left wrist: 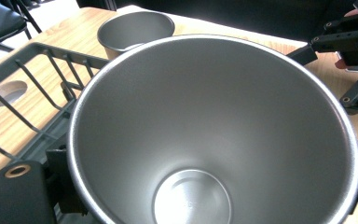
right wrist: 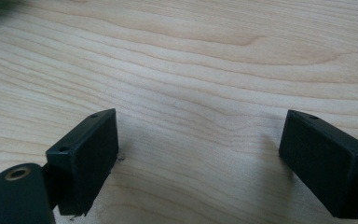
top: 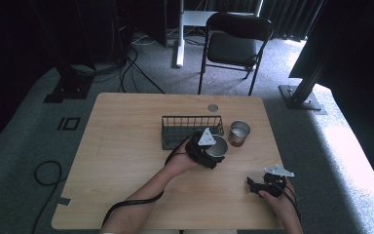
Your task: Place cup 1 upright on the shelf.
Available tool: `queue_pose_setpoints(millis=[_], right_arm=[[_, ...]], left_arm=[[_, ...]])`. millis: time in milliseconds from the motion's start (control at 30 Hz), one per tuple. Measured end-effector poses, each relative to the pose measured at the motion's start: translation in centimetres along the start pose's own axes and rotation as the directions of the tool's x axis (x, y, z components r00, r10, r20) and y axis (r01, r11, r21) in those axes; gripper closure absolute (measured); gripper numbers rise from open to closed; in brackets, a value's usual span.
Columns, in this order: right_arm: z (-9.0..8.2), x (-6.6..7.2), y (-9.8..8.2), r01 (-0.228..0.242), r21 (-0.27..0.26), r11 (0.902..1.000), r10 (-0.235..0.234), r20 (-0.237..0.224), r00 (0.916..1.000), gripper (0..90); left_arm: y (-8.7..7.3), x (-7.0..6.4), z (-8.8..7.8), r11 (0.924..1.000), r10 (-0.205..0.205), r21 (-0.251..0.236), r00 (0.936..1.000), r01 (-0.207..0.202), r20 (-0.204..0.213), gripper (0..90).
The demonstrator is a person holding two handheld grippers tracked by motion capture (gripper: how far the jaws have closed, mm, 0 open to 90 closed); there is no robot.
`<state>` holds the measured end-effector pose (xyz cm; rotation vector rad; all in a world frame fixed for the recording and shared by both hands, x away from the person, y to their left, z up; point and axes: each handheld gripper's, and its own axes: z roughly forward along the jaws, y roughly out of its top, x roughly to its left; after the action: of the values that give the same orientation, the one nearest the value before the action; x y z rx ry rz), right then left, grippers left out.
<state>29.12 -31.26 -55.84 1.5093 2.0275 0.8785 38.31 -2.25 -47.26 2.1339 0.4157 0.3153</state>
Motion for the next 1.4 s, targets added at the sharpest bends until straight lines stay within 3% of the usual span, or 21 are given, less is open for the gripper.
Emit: queue_pose_setpoints(millis=[600, 1033, 1233, 1400], right_arm=[[0.0, 0.0, 0.0, -0.001, -0.001, 1.0000, 0.001, 0.000, 1.0000, 11.4], [0.0, 0.0, 0.0, 0.001, -0.002, 1.0000, -0.001, 0.001, 1.0000, 11.4], [0.0, 0.0, 0.0, 0.003, -0.002, 1.0000, -0.003, 0.001, 1.0000, 11.4], [0.0, 0.0, 0.0, 0.002, 0.001, 1.0000, -0.002, 0.000, 1.0000, 11.4]], left_arm=[[2.0, 0.6, -3.2, 0.9995, -0.005, -0.032, 1.0000, 0.005, -0.007, 14.0], [4.1, 1.8, -6.0, 0.9977, 0.000, -0.067, 0.9983, -0.004, -0.058, 14.0], [4.9, 2.7, -6.8, 0.9958, -0.033, -0.089, 0.9932, 0.023, -0.111, 14.0], [5.3, 4.3, -7.5, 0.9924, -0.092, -0.097, 0.9788, 0.075, -0.183, 14.0]])
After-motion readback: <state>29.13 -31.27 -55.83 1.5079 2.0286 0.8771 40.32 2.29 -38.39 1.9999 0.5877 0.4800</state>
